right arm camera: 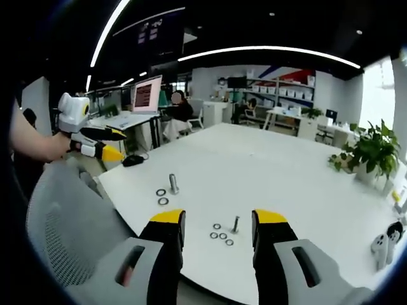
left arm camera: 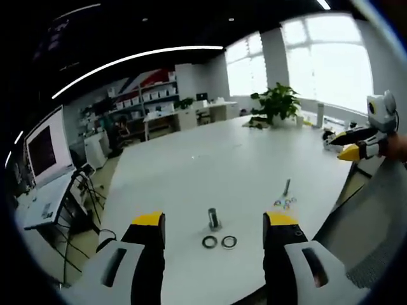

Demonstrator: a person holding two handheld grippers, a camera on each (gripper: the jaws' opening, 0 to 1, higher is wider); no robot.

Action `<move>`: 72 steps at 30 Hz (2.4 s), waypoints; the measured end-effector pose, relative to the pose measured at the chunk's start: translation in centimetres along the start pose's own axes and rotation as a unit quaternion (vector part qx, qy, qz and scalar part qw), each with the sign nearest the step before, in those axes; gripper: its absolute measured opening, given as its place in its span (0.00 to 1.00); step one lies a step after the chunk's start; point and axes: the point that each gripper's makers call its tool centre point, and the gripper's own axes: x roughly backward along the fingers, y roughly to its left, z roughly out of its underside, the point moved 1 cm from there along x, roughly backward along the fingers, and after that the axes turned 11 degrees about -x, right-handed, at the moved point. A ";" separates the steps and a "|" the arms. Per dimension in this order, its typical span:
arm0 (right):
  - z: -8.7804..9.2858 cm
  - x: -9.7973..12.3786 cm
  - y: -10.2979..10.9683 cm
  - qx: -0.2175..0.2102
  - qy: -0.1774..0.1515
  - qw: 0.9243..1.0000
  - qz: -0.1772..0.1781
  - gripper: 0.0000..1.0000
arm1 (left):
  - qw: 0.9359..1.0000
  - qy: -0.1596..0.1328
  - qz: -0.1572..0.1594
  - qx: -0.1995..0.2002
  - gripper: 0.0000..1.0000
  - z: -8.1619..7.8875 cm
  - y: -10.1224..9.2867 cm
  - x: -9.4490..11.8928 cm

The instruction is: Place the washer onto the threaded stud by aligning its center hole with the stud, sliding it down to the base, and recovering from edge contact or off-axis alignment until the washer reaches the visible bottom stop.

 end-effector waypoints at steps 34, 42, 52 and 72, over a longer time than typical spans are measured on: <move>0.2 0.3 -0.1 -0.029 -0.004 1.000 -0.006 0.44 | 0.999 0.030 0.009 -0.014 0.59 1.1 -0.9 -0.2; 0.1 0.4 0.2 -0.027 -0.007 1.000 -0.013 0.44 | 0.999 0.036 0.007 -0.002 0.57 1.3 -0.5 0.0; -0.3 0.4 0.1 -0.029 -0.013 0.999 -0.016 0.45 | 0.999 0.051 0.012 -0.006 0.56 1.7 -0.6 -0.5; -0.4 0.1 0.0 -0.031 -0.009 0.999 -0.017 0.45 | 0.984 0.162 0.066 0.045 0.42 5.4 -0.1 -3.3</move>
